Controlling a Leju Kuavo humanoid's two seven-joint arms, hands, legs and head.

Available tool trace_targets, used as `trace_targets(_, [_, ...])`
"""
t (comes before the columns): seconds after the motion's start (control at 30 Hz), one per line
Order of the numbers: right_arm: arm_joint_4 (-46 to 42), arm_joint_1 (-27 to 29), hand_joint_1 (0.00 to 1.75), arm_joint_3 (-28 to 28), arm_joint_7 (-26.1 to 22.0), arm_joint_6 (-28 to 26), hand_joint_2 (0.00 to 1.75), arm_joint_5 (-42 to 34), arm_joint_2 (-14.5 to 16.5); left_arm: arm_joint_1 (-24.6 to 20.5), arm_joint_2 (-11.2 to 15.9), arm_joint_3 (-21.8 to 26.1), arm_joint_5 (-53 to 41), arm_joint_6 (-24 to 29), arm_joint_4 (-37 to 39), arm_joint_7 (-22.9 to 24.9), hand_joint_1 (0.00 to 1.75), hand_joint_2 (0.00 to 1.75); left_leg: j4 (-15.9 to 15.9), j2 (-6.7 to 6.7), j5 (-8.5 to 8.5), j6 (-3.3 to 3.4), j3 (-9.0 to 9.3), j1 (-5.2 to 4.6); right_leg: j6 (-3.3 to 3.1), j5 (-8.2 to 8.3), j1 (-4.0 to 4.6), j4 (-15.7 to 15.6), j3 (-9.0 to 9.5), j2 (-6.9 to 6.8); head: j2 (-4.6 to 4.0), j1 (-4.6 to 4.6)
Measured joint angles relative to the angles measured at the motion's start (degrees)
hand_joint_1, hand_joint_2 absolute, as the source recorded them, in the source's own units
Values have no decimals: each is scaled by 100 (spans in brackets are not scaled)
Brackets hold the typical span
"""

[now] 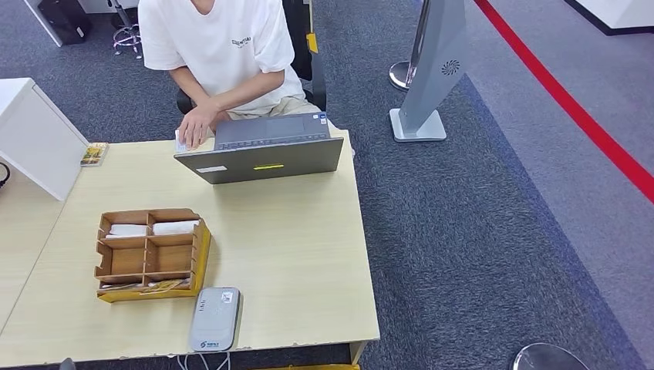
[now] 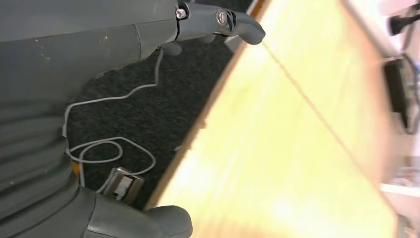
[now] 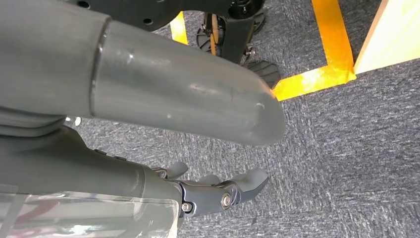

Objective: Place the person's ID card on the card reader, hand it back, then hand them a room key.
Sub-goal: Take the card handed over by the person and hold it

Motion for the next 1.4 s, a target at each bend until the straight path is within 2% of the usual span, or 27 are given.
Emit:
trace_targets(0.3, [5, -8, 0, -171, -16, -73, 0, 63, 38, 453, -304, -800, 405, 600, -1502, -162, 0, 175, 0, 0, 0, 0, 0, 0, 0, 0, 0, 0, 1, -4, 1, -2])
trace_targets(0.57, [4, -7, 0, -251, -14, -90, 0, 139, 52, 808, -338, -1675, 515, 1212, -2924, -563, 0, 175, 1, 0, 0, 1, 1, 0, 0, 0, 0, 0, 2, -4, 0, -4])
trace_targets(0.73, [5, -37, 0, -251, -14, -83, 0, 261, 57, 803, -239, -2157, 276, 1732, -3642, -867, 0, 175, 2, 0, 0, 0, 2, -1, 0, 0, 0, 0, 2, -4, 0, -4])
trace_targets(1.0, [18, -180, 0, -194, 85, -69, 0, 490, 107, 204, 86, -2645, -775, 2552, -4172, -1049, 0, 175, 2, 0, 8, 0, 5, 0, 1, 6, 0, 1, 3, -3, 0, -4])
trace_targets(1.4, [38, -339, 0, 62, 299, -14, 0, 752, 161, -1098, 475, -2708, -2791, 3085, -3902, -1129, 0, 175, 4, 1, 12, 2, 5, 0, 3, 8, 0, 1, 2, 1, 0, -4])
